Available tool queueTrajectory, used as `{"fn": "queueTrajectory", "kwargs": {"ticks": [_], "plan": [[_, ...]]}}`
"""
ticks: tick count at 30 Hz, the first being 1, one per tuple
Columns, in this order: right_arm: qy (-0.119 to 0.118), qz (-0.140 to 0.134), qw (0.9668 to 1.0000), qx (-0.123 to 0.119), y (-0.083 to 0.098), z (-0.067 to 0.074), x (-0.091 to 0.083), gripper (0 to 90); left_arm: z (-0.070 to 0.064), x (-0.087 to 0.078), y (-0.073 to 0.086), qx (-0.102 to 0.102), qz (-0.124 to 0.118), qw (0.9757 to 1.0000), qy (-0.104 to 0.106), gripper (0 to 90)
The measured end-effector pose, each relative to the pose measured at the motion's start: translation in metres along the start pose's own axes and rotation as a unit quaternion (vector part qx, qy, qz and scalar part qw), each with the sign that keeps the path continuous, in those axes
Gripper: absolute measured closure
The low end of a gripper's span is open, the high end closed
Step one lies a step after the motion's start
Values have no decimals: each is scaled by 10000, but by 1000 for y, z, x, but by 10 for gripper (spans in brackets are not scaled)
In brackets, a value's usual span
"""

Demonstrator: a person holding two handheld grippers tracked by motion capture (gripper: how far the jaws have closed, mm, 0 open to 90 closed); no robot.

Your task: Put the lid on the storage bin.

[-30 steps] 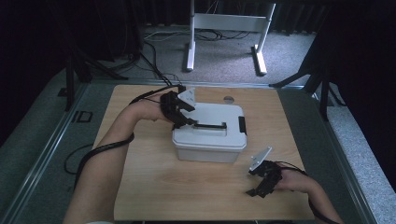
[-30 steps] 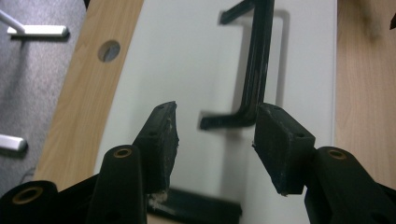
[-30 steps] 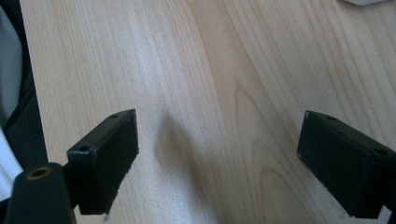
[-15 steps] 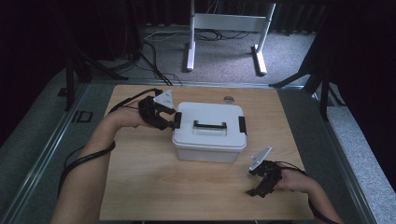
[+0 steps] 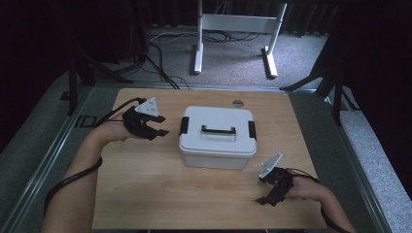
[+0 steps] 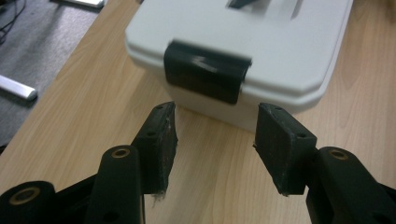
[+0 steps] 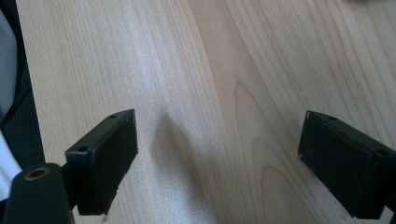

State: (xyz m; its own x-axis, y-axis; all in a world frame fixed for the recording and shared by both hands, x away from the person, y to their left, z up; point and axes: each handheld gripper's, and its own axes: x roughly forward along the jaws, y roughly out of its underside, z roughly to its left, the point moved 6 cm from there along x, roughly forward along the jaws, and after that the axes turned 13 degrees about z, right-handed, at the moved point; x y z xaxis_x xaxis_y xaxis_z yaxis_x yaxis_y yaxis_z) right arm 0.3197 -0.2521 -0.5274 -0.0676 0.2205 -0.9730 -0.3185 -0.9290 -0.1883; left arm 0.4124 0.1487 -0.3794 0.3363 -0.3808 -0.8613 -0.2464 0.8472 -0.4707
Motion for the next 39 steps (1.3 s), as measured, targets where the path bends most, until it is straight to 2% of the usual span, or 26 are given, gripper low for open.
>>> {"fn": "queueTrajectory", "kwargs": {"ticks": [6, 12, 15, 21, 29, 39], "plan": [[2, -19, 10000, 17, 1, 0, 1, 113, -3, 5, 22, -217, 17, 9998, 17, 483], [-23, -36, 10000, -20, 1, 1, 1, 114, -7, 10, 38, -341, -28, 9994, 43, 484], [-12, -40, 10000, -18, 0, 1, 1, 111, -9, 13, 47, -392, 31, 9992, 50, 483], [0, -65, 10000, 6, 1, 1, 2, 108, -12, 19, 59, -513, 17, 9986, 96, 483], [27, -152, 9999, -66, 1, 0, 2, 108, -17, 29, 79, -680, 110, 9975, 156, 483], [15, -156, 9999, -44, 1, 1, 2, 108, -22, 39, 98, -856, 175, 9960, 201, 484]]}}
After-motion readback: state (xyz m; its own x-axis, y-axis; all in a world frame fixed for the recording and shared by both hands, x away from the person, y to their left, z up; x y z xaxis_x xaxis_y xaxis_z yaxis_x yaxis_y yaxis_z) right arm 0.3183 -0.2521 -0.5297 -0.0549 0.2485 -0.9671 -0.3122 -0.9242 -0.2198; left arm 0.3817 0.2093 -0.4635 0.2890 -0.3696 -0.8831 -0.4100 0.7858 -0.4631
